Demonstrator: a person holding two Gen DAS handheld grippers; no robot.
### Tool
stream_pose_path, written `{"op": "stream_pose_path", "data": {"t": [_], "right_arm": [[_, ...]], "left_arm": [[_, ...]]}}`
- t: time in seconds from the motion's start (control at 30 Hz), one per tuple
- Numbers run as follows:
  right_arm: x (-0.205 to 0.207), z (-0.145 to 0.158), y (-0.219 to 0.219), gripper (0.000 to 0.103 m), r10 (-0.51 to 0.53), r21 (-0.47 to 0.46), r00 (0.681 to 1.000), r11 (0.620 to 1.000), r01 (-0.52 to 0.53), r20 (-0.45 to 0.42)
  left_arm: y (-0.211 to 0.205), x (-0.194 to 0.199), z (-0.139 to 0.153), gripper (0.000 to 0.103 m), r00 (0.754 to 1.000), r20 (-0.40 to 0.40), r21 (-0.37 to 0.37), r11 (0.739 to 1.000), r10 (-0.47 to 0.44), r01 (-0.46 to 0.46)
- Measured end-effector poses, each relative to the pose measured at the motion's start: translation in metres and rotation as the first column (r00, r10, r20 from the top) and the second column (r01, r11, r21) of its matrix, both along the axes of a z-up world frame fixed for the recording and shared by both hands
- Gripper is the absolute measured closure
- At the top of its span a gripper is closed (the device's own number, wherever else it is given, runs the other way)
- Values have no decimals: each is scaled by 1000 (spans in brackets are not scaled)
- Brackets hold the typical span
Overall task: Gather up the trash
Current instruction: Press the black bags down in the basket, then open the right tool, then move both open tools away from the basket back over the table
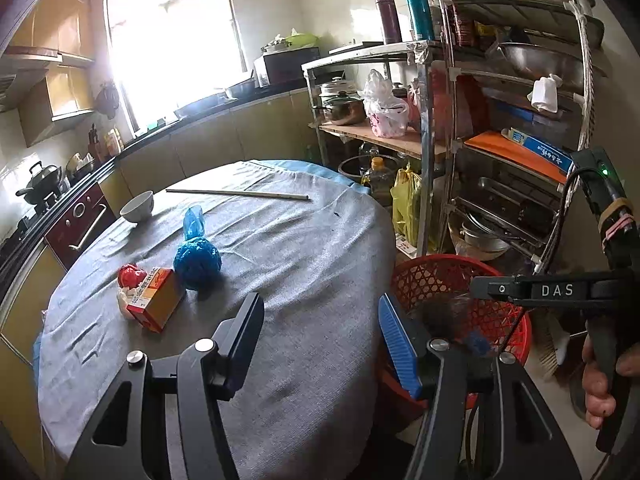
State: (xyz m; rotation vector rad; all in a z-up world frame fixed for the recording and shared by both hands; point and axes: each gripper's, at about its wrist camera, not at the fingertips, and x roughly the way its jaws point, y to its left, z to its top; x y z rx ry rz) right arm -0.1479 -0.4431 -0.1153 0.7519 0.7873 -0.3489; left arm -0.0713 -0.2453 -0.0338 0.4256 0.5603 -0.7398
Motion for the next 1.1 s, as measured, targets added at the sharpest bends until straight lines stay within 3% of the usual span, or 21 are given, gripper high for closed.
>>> {"op": "stream_pose_path", "data": {"t": [0.47, 1.1], "right_arm": [[1, 12, 0, 41, -24, -20, 999, 999, 25, 23], [20, 24, 29, 41, 3, -92, 1000, 996, -1, 19]], "left_arm": [[12, 2, 11, 37, 1000, 5, -16, 1000, -5, 5], [50, 39, 2, 37, 987, -101, -66, 989, 123, -130]]}}
